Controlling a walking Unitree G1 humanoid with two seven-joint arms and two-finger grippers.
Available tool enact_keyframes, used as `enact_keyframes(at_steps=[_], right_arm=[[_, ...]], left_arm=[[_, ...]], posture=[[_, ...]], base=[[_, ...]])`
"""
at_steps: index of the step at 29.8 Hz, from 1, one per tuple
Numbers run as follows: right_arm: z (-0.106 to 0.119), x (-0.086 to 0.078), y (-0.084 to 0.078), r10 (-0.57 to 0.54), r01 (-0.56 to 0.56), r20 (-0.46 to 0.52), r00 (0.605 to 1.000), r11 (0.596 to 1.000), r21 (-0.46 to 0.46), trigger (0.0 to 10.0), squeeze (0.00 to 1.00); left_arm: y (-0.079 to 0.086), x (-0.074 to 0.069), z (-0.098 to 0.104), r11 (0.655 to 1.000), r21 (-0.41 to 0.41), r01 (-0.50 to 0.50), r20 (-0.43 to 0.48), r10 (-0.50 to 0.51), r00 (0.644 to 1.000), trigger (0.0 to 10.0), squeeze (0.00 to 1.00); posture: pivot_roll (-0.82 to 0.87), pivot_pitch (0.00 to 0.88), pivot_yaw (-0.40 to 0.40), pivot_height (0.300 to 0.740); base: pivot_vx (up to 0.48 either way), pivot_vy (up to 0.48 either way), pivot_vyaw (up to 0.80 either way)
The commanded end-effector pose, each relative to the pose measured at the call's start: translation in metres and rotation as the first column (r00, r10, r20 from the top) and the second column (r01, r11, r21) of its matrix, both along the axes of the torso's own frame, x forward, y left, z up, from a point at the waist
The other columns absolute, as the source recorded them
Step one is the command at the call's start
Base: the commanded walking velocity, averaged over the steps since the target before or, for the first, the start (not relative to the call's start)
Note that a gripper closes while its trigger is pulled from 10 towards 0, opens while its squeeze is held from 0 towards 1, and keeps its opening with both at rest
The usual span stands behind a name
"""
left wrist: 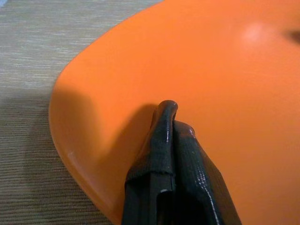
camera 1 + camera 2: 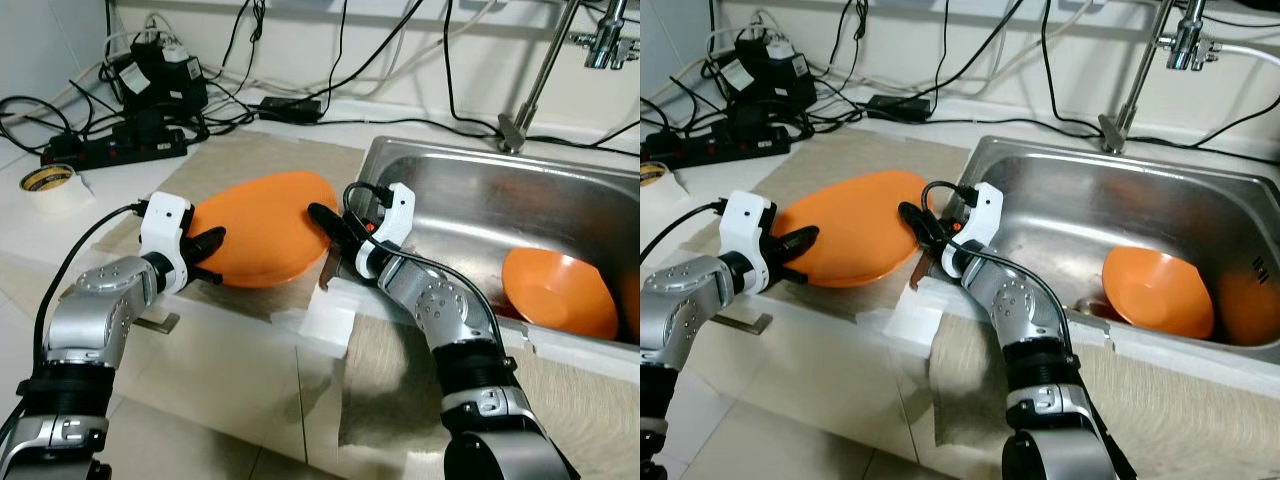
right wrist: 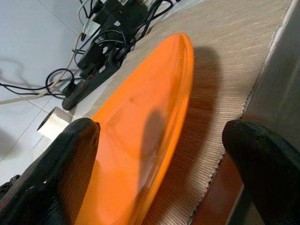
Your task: Kitchen organization
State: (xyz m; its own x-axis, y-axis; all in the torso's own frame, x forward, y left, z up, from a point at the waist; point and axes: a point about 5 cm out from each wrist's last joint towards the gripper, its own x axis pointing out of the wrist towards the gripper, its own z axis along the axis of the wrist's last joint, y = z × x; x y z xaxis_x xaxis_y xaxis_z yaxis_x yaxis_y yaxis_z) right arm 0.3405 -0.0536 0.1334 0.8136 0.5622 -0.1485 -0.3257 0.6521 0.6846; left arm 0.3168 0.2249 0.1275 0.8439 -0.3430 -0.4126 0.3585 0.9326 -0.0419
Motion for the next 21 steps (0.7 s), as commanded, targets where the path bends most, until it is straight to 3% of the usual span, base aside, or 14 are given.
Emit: enact_keyframes(at_steps=[1,10,11,12,21], right_arm=[[0.005,-0.001,0.016,0.022,-0.022,-0.001,1.000,1.000,0.022,10.0,0.00],[-0.001,-0.002,0.025,0.042,-0.041,-0.021,0.999,0.999,0.008,10.0,0.00],[-0.001,-0.003,0.026,0.044,-0.043,-0.022,0.999,0.999,0.007,8.6,0.00],[-0.002,-0.003,0.028,0.050,-0.050,-0.020,0.999,0.999,0.000,0.0,0.00],[-0.006,-0.005,0.034,0.079,-0.079,-0.018,0.997,0.997,-0.010,0.0,0.00]], left_arm=[[0.005,-0.041,-0.080,0.998,0.044,-0.040,-0.379,0.054,0.924,10.0,0.00],[0.006,-0.041,-0.079,0.998,0.043,-0.038,-0.379,0.052,0.924,10.0,0.00],[0.005,-0.042,-0.078,0.998,0.042,-0.037,-0.378,0.050,0.924,10.0,0.00],[0.004,-0.041,-0.077,0.999,0.038,-0.033,-0.376,0.045,0.925,10.0,0.00],[-0.001,-0.038,-0.069,1.000,0.014,-0.018,-0.358,0.022,0.934,10.0,0.00]], posture=[[0.04,0.023,-0.042,0.728],[0.05,0.019,-0.041,0.728],[0.05,0.019,-0.040,0.728],[0.05,0.019,-0.039,0.728],[0.06,0.013,-0.039,0.728]], base=[[0.000,0.000,0.00],[0.000,0.000,0.00],[0.000,0.000,0.00],[0.000,0.000,0.00],[0.000,0.000,0.00]])
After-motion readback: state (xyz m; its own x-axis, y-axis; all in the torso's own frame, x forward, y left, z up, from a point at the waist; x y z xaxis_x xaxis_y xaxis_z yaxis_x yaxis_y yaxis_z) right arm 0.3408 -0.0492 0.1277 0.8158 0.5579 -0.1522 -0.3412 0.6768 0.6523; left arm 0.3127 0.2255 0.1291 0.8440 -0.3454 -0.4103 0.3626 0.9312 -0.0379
